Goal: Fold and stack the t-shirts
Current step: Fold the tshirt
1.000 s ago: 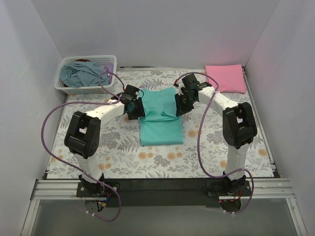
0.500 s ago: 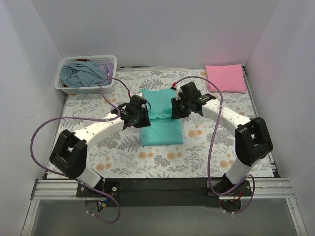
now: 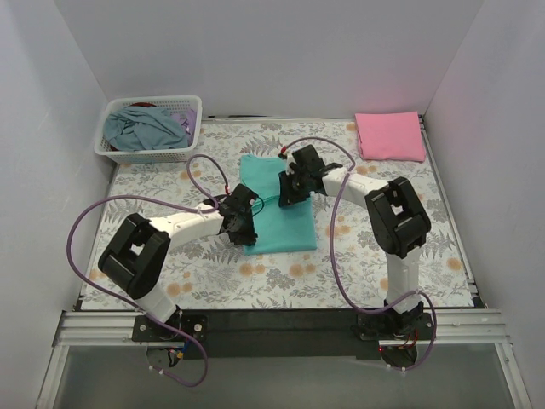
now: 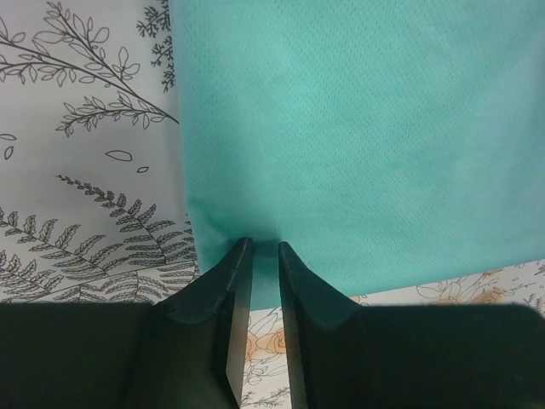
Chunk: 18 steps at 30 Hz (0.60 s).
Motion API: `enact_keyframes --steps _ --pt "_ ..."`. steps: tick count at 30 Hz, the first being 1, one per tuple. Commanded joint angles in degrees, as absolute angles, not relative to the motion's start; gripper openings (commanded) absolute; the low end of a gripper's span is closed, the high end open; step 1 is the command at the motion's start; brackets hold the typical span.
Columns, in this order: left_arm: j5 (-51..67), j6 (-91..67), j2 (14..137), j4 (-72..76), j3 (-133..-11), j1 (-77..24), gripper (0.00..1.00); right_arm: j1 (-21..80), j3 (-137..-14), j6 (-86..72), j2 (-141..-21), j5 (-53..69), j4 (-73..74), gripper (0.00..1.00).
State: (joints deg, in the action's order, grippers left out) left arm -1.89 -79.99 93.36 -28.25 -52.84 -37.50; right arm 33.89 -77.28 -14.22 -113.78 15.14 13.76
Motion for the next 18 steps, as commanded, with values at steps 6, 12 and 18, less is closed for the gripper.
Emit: enact_keyframes --steps 6,12,18 --pt "-3.07 -81.21 90.0 -30.14 -51.77 -37.53 0.2 25.76 -95.01 -16.87 -120.68 21.51 9.32 0.28" --pt "-6.59 -84.63 83.69 -28.66 -52.47 -37.53 0.22 25.05 -78.17 -19.94 -105.6 35.4 0.57 0.34" --pt "0.69 -91.39 74.54 -12.42 -40.71 -36.39 0.2 24.96 -45.92 -37.14 -91.78 48.86 -27.97 0.4"
